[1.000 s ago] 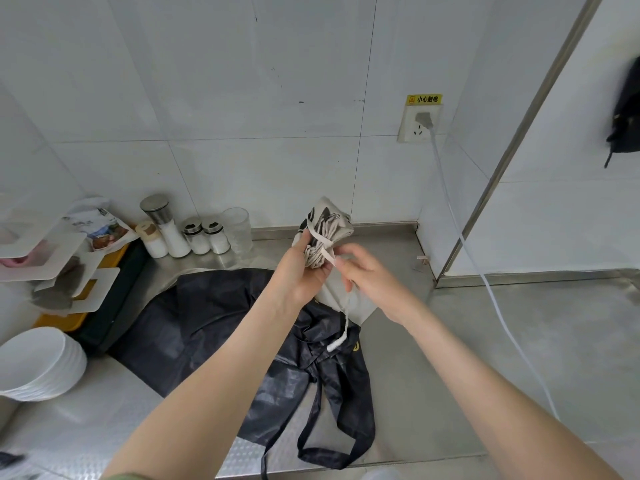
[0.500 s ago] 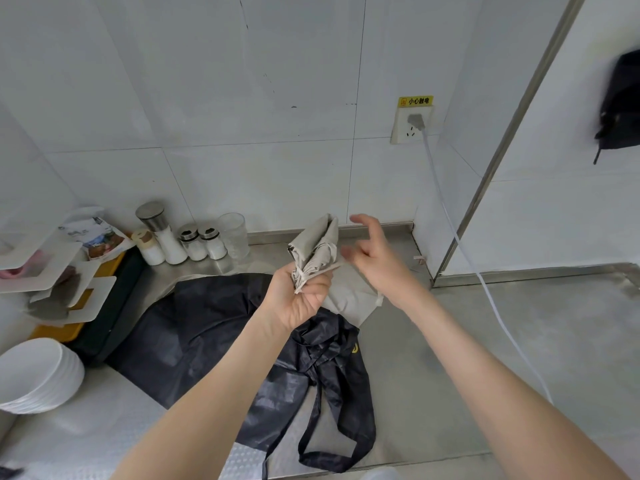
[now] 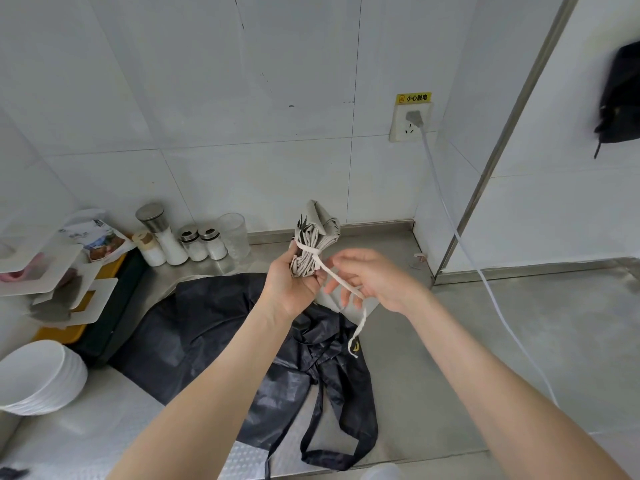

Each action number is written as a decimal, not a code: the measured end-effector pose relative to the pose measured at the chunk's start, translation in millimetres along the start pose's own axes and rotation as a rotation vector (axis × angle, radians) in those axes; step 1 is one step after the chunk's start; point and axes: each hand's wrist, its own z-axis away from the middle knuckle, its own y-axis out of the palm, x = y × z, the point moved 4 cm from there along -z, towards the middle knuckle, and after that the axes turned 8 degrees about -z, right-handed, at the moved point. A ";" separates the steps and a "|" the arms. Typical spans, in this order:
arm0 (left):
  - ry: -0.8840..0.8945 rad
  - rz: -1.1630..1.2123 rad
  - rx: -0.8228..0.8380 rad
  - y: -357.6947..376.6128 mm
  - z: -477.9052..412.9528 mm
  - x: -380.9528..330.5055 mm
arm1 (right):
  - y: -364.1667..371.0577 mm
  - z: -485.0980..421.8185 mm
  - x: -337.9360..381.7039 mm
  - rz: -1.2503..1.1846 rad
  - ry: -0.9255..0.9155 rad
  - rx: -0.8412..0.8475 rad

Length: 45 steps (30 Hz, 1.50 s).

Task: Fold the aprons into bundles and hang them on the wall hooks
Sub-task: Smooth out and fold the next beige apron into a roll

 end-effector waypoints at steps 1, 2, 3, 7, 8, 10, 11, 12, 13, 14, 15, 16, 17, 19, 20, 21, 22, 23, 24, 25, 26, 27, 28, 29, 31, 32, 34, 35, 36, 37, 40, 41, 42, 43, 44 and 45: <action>-0.016 -0.010 0.009 0.6 0.4 1.1 | 2.4 -0.1 0.2 0.018 0.009 -0.001; -0.038 -0.010 0.022 2.8 2.7 1.8 | 4.4 -1.3 0.4 0.043 0.009 -0.016; -0.045 0.001 0.034 4.3 2.1 2.8 | 5.9 -2.6 1.0 0.071 0.002 -0.039; -0.065 0.019 0.047 12.8 4.2 7.1 | 11.5 -7.6 5.4 0.204 -0.072 -0.133; -0.054 0.024 0.044 14.4 4.8 7.9 | 13.0 -7.8 6.8 0.212 -0.092 -0.141; -0.031 0.035 0.078 17.4 3.6 7.2 | 15.1 -7.5 9.4 0.200 -0.128 -0.127; -0.021 0.048 0.100 17.8 2.6 6.6 | 15.4 -6.9 10.4 0.202 -0.147 -0.109; -0.016 0.062 0.116 19.0 2.7 6.7 | 16.0 -6.0 11.9 0.203 -0.164 -0.085; -0.022 0.080 0.126 18.4 1.7 7.8 | 15.5 -4.1 13.0 0.195 -0.179 -0.062; -0.041 0.104 0.142 18.1 1.1 8.3 | 14.2 -3.2 12.7 0.177 -0.189 -0.040; -0.060 0.130 0.139 16.2 -0.4 8.2 | 11.9 -2.9 11.6 0.147 -0.191 -0.023; -0.077 0.145 0.138 15.6 -0.1 7.7 | 9.1 -2.9 10.1 0.116 -0.185 -0.020; -0.103 0.143 0.120 12.1 -1.5 6.3 | 4.7 -4.0 7.4 0.096 -0.177 -0.036; -0.170 0.051 0.096 8.3 1.3 2.4 | -9.3 -7.9 3.0 0.088 -0.190 -0.140; -0.189 -0.079 0.095 7.5 5.3 -1.2 | -17.3 -8.9 2.8 0.077 -0.217 -0.200; -0.207 -0.263 0.115 5.6 7.9 -4.5 | -25.2 -8.8 3.3 0.040 -0.248 -0.235; -0.220 -0.469 0.138 5.5 12.2 -7.6 | -32.2 -8.5 3.7 -0.020 -0.272 -0.231; -0.237 -0.670 0.171 5.3 15.7 -10.0 | -37.7 -7.1 4.4 -0.087 -0.288 -0.190; -0.270 -0.835 0.219 6.6 19.7 -12.0 | -40.7 -6.5 5.2 -0.137 -0.292 -0.118; -0.299 -0.966 0.260 7.0 21.7 -12.8 | -40.2 -5.8 5.7 -0.141 -0.274 -0.029; -0.318 -1.073 0.288 8.0 22.5 -13.2 | -36.2 -4.9 5.6 -0.081 -0.241 0.060; -0.321 -1.170 0.297 8.6 21.5 -14.0 | -29.3 -4.6 3.8 0.016 -0.196 0.144; -0.313 -1.250 0.294 12.1 22.2 -14.7 | -20.5 -4.6 1.5 0.120 -0.145 0.217; -0.299 -1.315 0.285 13.9 21.2 -15.6 | -11.3 -5.1 -1.2 0.206 -0.100 0.270; -0.303 -1.362 0.287 16.2 20.7 -15.7 | -0.2 -9.3 -6.7 0.299 -0.068 0.297; -0.317 -1.367 0.287 16.1 21.1 -16.0 | 1.4 -12.0 -7.7 0.322 -0.082 0.271; -0.334 -1.381 0.289 14.1 22.3 -17.6 | 1.3 -14.4 -4.9 0.385 -0.138 0.181; -0.345 -1.380 0.299 12.2 22.7 -17.6 | 0.9 -15.7 -3.5 0.417 -0.161 0.141; -0.358 -1.379 0.313 10.6 23.3 -17.5 | 0.4 -16.7 -1.6 0.450 -0.185 0.105; -0.373 -1.374 0.332 10.2 24.7 -16.5 | -0.2 -17.2 0.3 0.483 -0.210 0.075; -0.395 -1.333 0.331 9.0 24.4 -12.3 | 1.0 -15.5 4.0 0.525 -0.242 0.078; -0.384 -1.320 0.318 9.5 24.8 -12.0 | 1.8 -14.8 3.0 0.526 -0.238 0.107; -0.370 -1.305 0.312 10.1 25.2 -12.7 | 1.9 -14.5 1.6 0.547 -0.237 0.123; -0.354 -1.285 0.312 11.2 25.5 -13.9 | 0.8 -13.8 0.8 0.582 -0.235 0.124; -0.333 -1.259 0.307 11.6 25.6 -15.1 | -1.1 -13.5 -0.7 0.607 -0.223 0.108; -0.311 -1.225 0.296 11.4 25.7 -16.4 | -3.5 -13.1 -2.3 0.607 -0.198 0.086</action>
